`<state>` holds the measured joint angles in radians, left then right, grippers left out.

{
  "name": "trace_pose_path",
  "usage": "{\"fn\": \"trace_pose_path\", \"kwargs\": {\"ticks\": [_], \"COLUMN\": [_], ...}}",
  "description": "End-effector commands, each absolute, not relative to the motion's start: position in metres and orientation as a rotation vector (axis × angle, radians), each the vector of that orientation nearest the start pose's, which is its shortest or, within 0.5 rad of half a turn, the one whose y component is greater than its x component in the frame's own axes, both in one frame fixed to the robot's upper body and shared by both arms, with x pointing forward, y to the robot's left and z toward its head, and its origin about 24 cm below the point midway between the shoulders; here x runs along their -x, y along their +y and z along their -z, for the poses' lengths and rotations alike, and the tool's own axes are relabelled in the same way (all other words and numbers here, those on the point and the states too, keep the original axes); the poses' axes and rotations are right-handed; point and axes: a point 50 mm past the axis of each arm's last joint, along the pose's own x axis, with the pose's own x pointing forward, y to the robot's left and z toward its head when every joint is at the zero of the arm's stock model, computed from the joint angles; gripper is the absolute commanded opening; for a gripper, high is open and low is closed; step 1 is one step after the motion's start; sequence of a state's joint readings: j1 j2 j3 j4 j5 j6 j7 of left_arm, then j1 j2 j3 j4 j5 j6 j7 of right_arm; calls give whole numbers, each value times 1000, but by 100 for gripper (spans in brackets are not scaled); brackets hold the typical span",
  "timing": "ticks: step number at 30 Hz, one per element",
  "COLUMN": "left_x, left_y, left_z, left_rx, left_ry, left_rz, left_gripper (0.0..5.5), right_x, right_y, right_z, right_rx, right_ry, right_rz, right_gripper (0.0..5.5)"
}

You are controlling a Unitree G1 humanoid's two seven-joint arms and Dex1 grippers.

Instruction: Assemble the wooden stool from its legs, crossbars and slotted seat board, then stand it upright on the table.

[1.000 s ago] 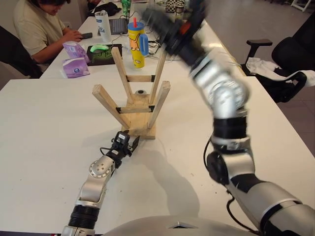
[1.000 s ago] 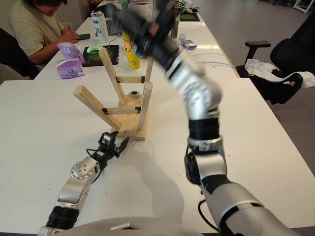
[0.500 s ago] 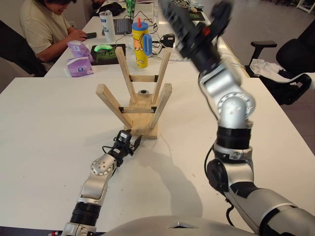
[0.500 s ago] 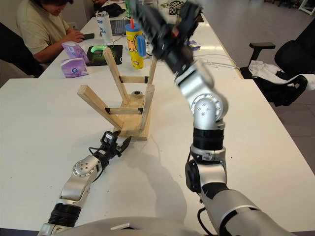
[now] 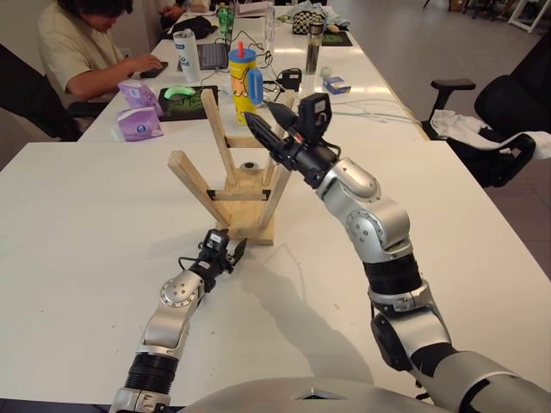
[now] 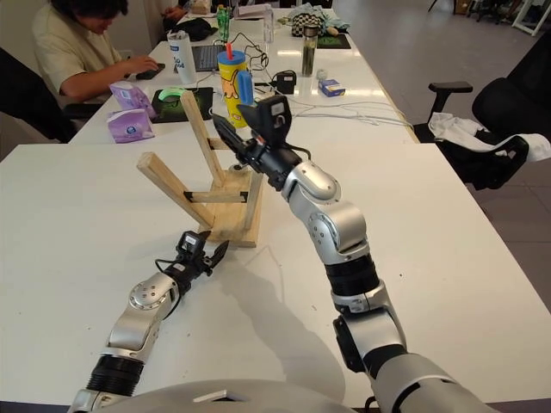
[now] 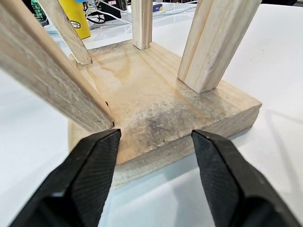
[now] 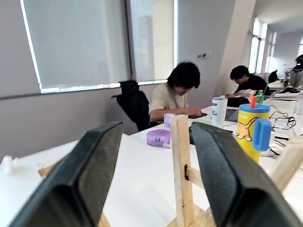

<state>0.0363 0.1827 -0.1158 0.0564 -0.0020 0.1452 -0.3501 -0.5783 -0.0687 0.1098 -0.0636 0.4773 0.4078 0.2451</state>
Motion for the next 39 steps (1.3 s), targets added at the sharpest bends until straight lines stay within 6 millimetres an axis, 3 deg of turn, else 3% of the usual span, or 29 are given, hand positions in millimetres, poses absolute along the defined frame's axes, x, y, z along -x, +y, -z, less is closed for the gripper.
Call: {"fn": "trace_pose_path", "kwargs": {"ticks": [1, 4, 7, 9, 12, 15, 20, 23, 26, 27, 29, 31, 36, 39], "left_x": [-228, -213, -186, -169, -154, -175, -225, -243, -261, -263, -263, -262, -258, -245], "left_y": [146, 143, 156, 175, 201, 221, 224, 223, 192, 179, 165, 164, 201, 221], "left_z": [-15, -51, -74, -70, -59, -72, -117, -127, -124, -119, -110, -104, -90, -79], "left_rx": [-58, -74, -167, -207, -175, -123, -77, -118, -178, -196, -210, -204, -215, -223], "left_ry": [171, -58, -197, -160, -75, -120, -254, -252, -224, -197, -157, -124, -37, 26], "left_rz": [378, 429, 365, 232, 7, -135, -235, -262, -94, -35, 27, 28, -120, -191], "left_gripper": [279, 279, 279, 276, 276, 276, 276, 276, 276, 276, 276, 276, 276, 276], "right_x": [-327, -322, -314, -303, -286, -279, -282, -288, -281, -274, -261, -268, -286, -296], "right_y": [-106, -131, -159, -165, -157, -143, -148, -115, -53, -31, -7, -20, -75, -94], "right_z": [-159, -159, -139, -128, -120, -115, -101, -118, -139, -134, -122, -112, -79, -77], "right_rx": [-177, -162, -123, -162, -190, -218, -189, -219, -212, -172, -100, -106, 11, 44], "right_ry": [-129, -173, -104, -73, -49, -32, 2, -53, -120, -96, -48, 2, 164, 176], "right_rz": [-502, -413, -268, -213, -186, -169, -73, -219, -527, -641, -819, -752, -540, -507], "right_gripper": [268, 268, 268, 240, 195, 147, 76, 29, 2, 2, 2, 2, 2, 2]}}
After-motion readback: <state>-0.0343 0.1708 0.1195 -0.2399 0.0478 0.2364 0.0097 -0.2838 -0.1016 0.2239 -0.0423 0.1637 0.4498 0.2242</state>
